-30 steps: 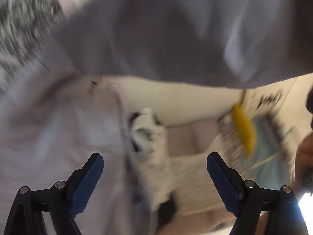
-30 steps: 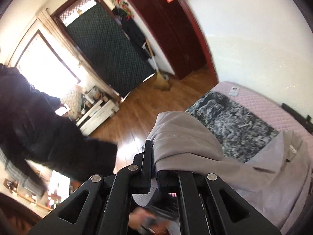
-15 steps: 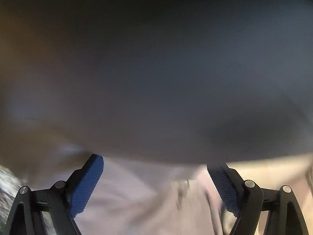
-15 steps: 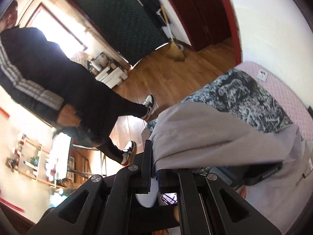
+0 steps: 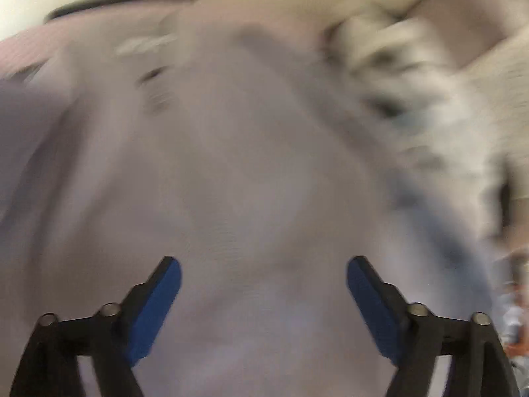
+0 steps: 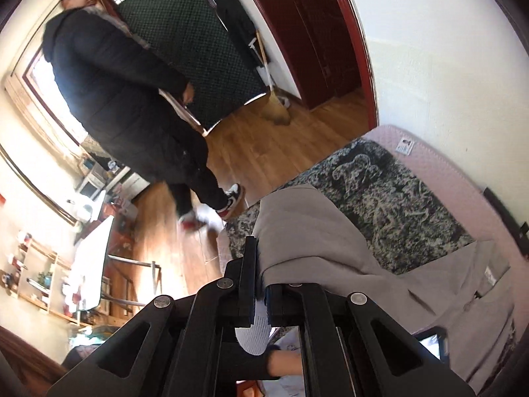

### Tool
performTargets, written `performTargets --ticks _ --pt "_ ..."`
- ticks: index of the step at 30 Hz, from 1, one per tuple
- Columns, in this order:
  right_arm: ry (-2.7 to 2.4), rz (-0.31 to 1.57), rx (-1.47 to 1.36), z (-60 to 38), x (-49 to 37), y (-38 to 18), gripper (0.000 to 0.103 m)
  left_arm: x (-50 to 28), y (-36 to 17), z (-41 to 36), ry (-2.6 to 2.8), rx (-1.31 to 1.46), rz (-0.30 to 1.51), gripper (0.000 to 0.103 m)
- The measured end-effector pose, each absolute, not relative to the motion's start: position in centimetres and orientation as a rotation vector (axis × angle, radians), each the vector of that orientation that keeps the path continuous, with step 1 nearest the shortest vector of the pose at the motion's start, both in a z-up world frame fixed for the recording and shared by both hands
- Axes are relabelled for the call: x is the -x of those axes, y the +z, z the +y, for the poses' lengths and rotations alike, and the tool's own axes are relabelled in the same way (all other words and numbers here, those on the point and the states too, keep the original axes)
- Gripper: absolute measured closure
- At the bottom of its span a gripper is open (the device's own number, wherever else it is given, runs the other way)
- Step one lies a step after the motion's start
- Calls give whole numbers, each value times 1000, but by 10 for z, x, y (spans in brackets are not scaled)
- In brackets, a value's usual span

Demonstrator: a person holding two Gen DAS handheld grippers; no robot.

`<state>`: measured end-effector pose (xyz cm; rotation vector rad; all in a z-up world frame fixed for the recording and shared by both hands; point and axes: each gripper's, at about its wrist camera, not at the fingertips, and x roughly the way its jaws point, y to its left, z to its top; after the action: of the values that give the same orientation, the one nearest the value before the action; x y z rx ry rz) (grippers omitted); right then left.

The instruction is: Fold clothes

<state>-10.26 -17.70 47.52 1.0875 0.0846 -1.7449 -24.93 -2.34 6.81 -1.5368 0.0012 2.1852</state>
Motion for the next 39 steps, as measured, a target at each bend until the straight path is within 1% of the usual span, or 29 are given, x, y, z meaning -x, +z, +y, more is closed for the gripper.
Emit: performTargets --ticks 1,4,5,7,8,10,13,17,21,25,27,30,33,36,39 --pt "-1748 90 -1071 -178 98 480 100 256 69 -44 2264 1532 -77 22" --pt "-1734 122 -1019 -184 85 489 100 274 77 -115 2500 1452 -403 22" --pt "-1720 136 -1018 -187 81 486 100 276 83 -141 2583 1378 -525 22" --pt "-1701 165 -1041 -195 78 474 99 283 86 -187 2703 1291 -757 22" --pt "-1694 180 -1060 -200 78 466 99 288 80 -210 2711 1289 -907 22" --pt "-1678 198 -1101 -207 81 447 99 296 70 -233 2722 1336 -1041 22" --pt "-1654 212 -1163 -218 90 417 99 300 64 -231 2649 1312 -1033 22" --pt "-1656 177 -1213 -225 114 395 99 286 80 -204 2548 1231 -1022 22" --pt "-1677 172 -1251 -226 135 388 99 258 99 -153 2411 1169 -952 22" --pt "-1686 201 -1239 -221 136 400 99 208 112 -93 2192 1156 -845 21" --pt "-1681 262 -1215 -216 125 412 99 183 116 -71 2085 1157 -796 21" --pt "-1685 481 -1244 -188 97 413 99 113 104 -58 1893 1250 -721 20" --pt "-1729 540 -1381 -149 112 367 99 57 74 -33 1645 1349 -697 18" --pt "-1769 600 -1519 -110 126 320 98 7 48 4 1391 1428 -611 17" --pt "-1804 661 -1659 -72 140 274 98 -25 49 24 1321 1435 -473 17"
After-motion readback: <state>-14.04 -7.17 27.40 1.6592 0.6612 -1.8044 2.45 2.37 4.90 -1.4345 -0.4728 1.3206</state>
